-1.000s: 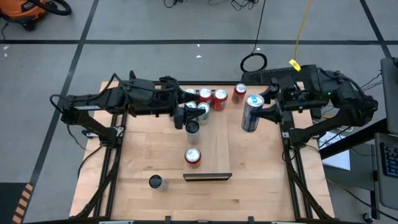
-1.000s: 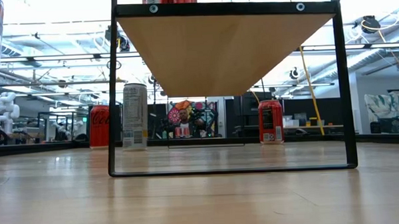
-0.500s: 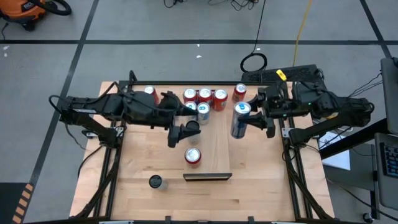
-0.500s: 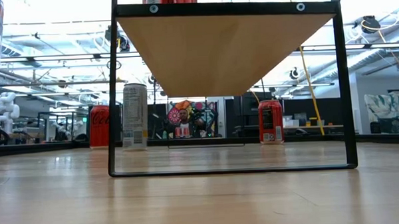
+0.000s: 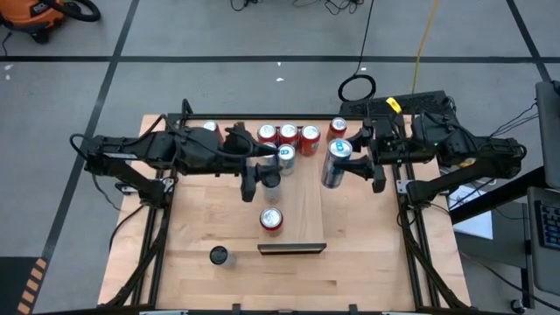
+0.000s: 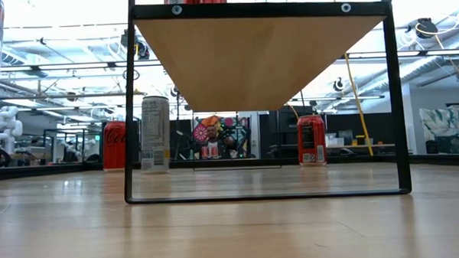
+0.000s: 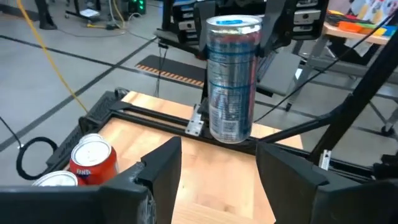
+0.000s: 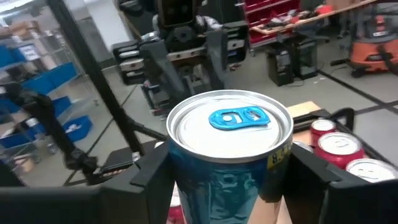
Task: Place canned beverage on shelf
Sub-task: Put the blue soda can on the shelf aligned with the other blue soda can
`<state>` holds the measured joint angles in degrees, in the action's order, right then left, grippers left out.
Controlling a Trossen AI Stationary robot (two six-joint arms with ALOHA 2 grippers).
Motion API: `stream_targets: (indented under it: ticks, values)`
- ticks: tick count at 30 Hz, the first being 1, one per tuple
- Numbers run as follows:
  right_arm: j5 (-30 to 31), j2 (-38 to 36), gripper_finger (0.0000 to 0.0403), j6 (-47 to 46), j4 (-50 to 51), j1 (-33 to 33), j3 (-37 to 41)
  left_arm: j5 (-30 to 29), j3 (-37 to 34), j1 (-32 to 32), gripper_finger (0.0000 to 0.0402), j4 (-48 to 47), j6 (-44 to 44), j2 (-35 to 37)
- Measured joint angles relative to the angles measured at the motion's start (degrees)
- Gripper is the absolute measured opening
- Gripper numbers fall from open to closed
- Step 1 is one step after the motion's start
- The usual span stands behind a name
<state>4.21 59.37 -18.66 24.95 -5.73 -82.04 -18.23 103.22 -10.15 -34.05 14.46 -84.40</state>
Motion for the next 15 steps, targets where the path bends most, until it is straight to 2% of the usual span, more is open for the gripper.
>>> stream_targets:
  ticks: [2, 7, 11, 15]
  values:
    - [0.52, 0.07, 0.0208, -0.06, -0.02, 0.33, 0.00, 0.02, 0.00, 0.00, 0.0207, 0.32, 0.41, -0.67]
    - [0.58, 0.03, 0.0208, 2.79, 0.03, 0.83, 0.00, 1.51, -0.02, -0.03, 0.0206, 0.71, 7.66, -0.70]
    - [1.76, -0.01, 0.0208, 5.53, -0.71, 2.12, 1.00, 3.04, -0.04, -0.80, 0.0197, 0.23, 5.37, -0.03]
    - [1.84, -0.67, 0.0208, 4.80, -1.40, 3.77, 6.70, 3.41, 0.02, -0.30, 0.0181, -0.77, 3.01, 2.30]
